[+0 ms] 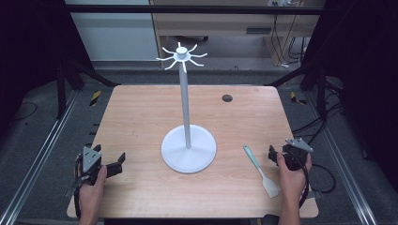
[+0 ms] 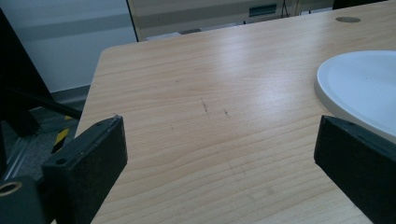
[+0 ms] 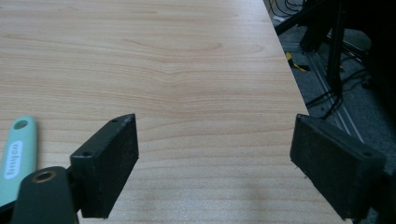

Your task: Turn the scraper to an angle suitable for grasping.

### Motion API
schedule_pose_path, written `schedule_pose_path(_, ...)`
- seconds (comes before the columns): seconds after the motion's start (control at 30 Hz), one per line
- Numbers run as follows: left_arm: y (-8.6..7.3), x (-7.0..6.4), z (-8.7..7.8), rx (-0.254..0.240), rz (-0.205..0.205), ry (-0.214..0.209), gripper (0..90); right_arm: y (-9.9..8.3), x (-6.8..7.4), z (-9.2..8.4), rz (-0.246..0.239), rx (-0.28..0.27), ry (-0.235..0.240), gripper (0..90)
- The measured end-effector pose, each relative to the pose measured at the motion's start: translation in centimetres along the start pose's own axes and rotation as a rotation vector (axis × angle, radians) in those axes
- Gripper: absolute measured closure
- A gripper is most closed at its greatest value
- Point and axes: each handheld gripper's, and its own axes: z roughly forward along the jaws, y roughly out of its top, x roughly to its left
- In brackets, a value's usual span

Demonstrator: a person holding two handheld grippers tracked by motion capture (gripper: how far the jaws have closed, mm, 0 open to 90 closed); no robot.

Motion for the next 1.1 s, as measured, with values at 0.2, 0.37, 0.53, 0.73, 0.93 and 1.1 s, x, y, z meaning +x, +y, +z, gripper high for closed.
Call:
schedule_pose_path(0.2, 0.0, -0.1, 0.1, 0.006, 0.0, -0.003, 2.2, 0.4, 0.6, -0.1, -0.022, 0.011, -0.009, 18.8)
schedule_pose_path(0.37, 0.0, -0.2, 0.0, 0.003, 0.004, -0.005, 2.2, 0.7, 1.4, -0.2, -0.052, 0.001, 0.0, 20.4)
schedule_pose_path(0.53, 0.0, -0.3, 0.0, 0.003, 0.004, -0.009, 2.3, 1.2, 2.4, -0.2, -0.084, -0.01, 0.01, 31.5)
schedule_pose_path(0.73, 0.1, -0.5, 0.0, 0.003, 0.019, -0.012, 2.3, 1.6, 3.5, 0.0, -0.134, 0.005, 0.048, 53.4)
schedule_pose_path(0.93, 0.1, -0.6, 0.0, 0.008, 0.022, -0.018, 2.4, 1.7, 4.5, 0.5, -0.171, 0.038, 0.1, 72.4)
schedule_pose_path(1.1, 0.1, -0.7, -0.1, 0.01, 0.028, -0.02, 2.6, 1.7, 4.5, 0.7, -0.179, 0.045, 0.124, 83.0)
